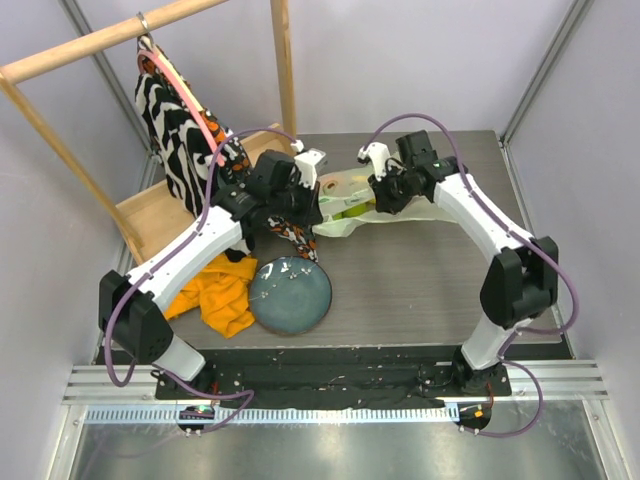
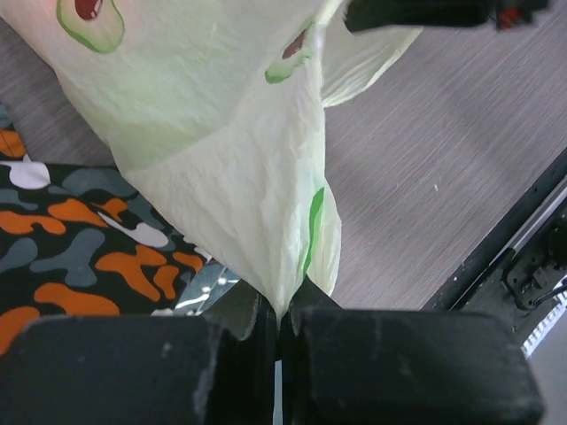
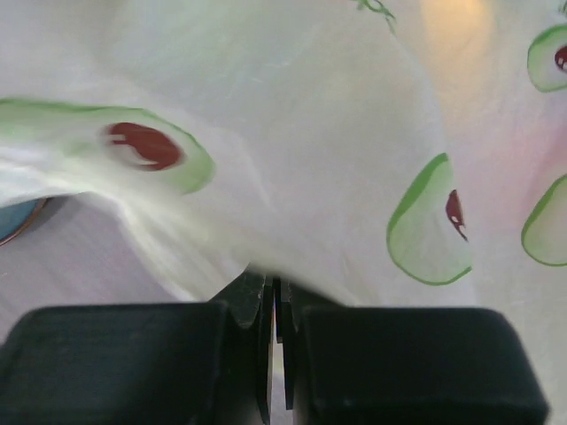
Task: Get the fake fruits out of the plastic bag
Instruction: Take out the fake fruit from the plastic bag, then place the fake fruit on the plate.
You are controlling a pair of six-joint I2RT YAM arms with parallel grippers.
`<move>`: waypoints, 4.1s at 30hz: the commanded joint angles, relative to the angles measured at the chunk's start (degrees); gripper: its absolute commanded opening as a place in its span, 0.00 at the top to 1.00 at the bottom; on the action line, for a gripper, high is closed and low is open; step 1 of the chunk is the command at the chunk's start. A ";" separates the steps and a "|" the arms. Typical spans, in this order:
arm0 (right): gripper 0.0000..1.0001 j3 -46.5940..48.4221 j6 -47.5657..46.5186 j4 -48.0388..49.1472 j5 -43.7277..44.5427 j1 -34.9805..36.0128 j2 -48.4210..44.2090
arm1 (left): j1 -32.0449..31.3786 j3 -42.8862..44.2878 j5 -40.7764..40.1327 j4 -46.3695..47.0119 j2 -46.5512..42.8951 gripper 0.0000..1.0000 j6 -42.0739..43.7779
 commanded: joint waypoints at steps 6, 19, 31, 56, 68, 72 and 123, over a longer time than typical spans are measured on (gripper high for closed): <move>0.88 6.84 5.07 13.99 18.63 -0.04 12.52 | 0.70 -5.11 -2.23 0.52 -5.30 1.00 2.30; 0.46 11.93 10.70 13.39 3.56 0.14 17.37 | 0.71 -5.47 -4.88 2.90 -0.65 0.99 -0.07; 0.36 16.07 13.78 13.03 1.42 1.98 24.67 | 0.79 -3.89 -4.79 2.98 0.67 0.83 0.80; 0.93 16.42 -1.69 -14.56 -8.07 5.83 -13.82 | 1.58 17.44 -9.97 -2.72 -0.64 0.00 8.09; 0.93 29.16 -14.61 -27.22 -7.63 31.14 4.09 | 9.57 21.61 -14.45 -1.68 -18.30 0.00 -0.69; 0.93 29.26 -15.49 -25.56 -8.25 35.45 10.25 | 18.25 19.94 -11.77 -0.62 -23.92 0.00 -2.08; 0.51 17.66 -8.98 -19.50 8.54 15.54 -1.61 | 33.68 -2.04 17.78 13.27 -34.13 0.04 -8.62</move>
